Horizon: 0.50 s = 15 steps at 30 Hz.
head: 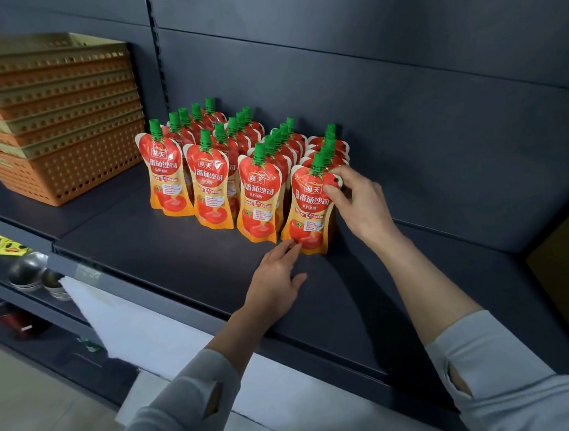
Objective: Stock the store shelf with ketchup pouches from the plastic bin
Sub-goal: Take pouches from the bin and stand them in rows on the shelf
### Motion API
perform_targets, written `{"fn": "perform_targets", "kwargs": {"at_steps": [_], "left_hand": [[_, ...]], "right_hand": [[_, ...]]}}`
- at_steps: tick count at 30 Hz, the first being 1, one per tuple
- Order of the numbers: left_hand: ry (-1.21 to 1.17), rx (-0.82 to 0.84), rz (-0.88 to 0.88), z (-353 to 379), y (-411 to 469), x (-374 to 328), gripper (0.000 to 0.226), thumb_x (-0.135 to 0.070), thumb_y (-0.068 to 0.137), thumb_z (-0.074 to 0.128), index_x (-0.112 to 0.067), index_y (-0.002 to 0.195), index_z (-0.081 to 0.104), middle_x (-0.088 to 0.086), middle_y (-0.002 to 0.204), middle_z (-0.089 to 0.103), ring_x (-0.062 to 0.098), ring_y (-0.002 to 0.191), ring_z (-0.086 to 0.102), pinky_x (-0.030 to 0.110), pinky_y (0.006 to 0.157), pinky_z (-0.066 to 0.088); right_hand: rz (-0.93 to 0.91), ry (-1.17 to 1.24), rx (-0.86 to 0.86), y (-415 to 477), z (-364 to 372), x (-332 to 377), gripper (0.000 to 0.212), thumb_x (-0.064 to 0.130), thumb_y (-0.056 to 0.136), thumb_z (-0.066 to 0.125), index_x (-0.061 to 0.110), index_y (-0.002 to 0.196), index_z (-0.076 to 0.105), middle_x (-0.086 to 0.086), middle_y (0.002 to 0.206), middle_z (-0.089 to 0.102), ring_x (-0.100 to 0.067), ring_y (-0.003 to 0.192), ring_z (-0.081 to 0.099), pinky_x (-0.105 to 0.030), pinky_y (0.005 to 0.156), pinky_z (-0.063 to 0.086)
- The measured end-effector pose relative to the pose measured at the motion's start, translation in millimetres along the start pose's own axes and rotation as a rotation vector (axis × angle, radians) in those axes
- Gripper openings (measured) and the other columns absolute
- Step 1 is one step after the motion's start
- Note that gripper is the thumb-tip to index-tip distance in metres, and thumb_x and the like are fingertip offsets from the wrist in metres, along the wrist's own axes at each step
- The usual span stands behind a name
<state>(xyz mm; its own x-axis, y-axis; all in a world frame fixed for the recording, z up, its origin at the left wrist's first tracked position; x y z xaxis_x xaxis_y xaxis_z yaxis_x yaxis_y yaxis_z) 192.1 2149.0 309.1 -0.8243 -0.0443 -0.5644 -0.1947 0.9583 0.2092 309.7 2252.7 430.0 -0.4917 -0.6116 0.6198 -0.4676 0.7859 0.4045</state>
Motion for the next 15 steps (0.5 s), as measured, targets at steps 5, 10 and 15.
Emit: {"fn": "perform_targets", "kwargs": {"at_steps": [5,10,15], "left_hand": [[-0.059,0.018,0.016,-10.0,-5.2,0.7,0.060,-0.024,0.095,0.057,-0.019,0.149,0.033,-0.001,0.155,0.032,0.019,0.143,0.027,0.033,0.116,0.025],[-0.158,-0.155,0.050,-47.2,-34.8,11.4,0.042,-0.018,0.093,0.059,-0.020,0.135,0.054,-0.002,0.137,0.055,0.016,0.128,0.048,0.031,0.105,0.039],[-0.207,-0.297,0.027,-90.7,-92.6,42.6,0.032,-0.015,0.090,0.062,-0.021,0.122,0.064,-0.004,0.121,0.065,0.013,0.110,0.060,0.021,0.093,0.045]], "right_hand": [[-0.052,-0.160,-0.042,-8.5,-5.2,9.7,0.031,0.031,0.101,0.056,0.015,0.127,0.051,-0.004,0.127,0.064,-0.016,0.110,0.063,-0.030,0.083,0.053],[-0.101,-0.265,-0.222,-37.8,-10.2,23.6,0.035,0.024,0.099,0.059,0.014,0.131,0.049,-0.005,0.114,0.061,-0.019,0.100,0.062,-0.037,0.082,0.054],[-0.070,-0.282,-0.210,-95.7,27.7,44.4,0.027,0.026,0.100,0.054,0.013,0.123,0.054,-0.006,0.111,0.061,-0.025,0.099,0.061,-0.040,0.076,0.051]]}}
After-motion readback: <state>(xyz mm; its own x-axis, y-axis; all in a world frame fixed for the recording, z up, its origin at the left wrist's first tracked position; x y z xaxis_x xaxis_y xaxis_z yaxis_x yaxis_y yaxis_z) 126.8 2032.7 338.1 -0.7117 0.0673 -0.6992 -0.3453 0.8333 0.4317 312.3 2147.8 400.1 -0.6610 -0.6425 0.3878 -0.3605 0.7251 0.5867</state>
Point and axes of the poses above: each hand's wrist, its own y-axis towards the middle knuckle, its own z-axis out of the palm, x = y × z, the point moved 5 cm from there along y, towards the middle knuckle
